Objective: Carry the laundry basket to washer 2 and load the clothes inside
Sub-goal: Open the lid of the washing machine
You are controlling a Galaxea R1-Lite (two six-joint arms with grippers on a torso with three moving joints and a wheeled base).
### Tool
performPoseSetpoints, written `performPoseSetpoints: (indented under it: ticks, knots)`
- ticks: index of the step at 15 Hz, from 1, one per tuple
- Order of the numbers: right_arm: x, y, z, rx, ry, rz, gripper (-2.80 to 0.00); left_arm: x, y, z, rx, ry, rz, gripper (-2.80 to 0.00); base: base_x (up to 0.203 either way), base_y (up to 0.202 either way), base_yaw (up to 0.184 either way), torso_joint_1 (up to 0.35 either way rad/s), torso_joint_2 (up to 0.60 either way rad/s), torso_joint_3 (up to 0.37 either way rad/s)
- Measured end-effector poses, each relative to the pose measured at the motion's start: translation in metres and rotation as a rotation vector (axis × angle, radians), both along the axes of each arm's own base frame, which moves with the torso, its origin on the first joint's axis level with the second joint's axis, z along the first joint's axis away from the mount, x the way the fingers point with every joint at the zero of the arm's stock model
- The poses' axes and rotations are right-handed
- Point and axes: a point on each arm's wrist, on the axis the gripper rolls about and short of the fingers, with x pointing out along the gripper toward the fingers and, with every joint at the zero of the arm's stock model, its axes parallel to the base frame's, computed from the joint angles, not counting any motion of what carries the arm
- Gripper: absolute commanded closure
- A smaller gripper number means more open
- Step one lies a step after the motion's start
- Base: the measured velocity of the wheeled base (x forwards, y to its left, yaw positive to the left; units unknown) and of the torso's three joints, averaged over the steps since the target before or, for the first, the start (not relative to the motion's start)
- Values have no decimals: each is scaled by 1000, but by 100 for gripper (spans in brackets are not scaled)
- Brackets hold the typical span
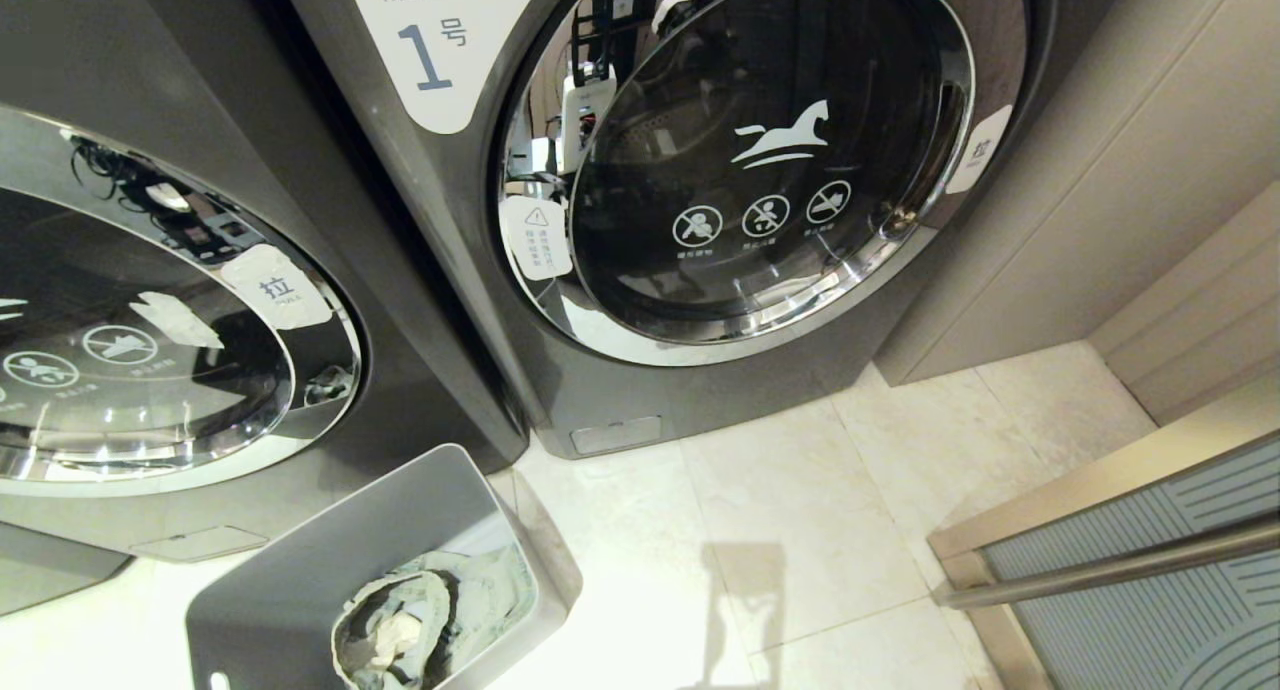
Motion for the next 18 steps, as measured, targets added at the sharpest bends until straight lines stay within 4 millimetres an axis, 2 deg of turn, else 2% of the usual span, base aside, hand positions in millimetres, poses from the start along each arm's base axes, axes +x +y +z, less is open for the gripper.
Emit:
performPoseSetpoints:
  ticks: [4,14,18]
  knots:
    - [0,0,0,0,0,1,0,0,0,0,-4,0,0,0,1,55,1,1,1,1]
    - [0,0,0,0,0,0,0,0,0,0,-3,0,0,0,0,192,-1,2,0,2]
    - [0,0,0,0,0,0,0,0,0,0,-3,1,2,0,0,47,0,1,5,0]
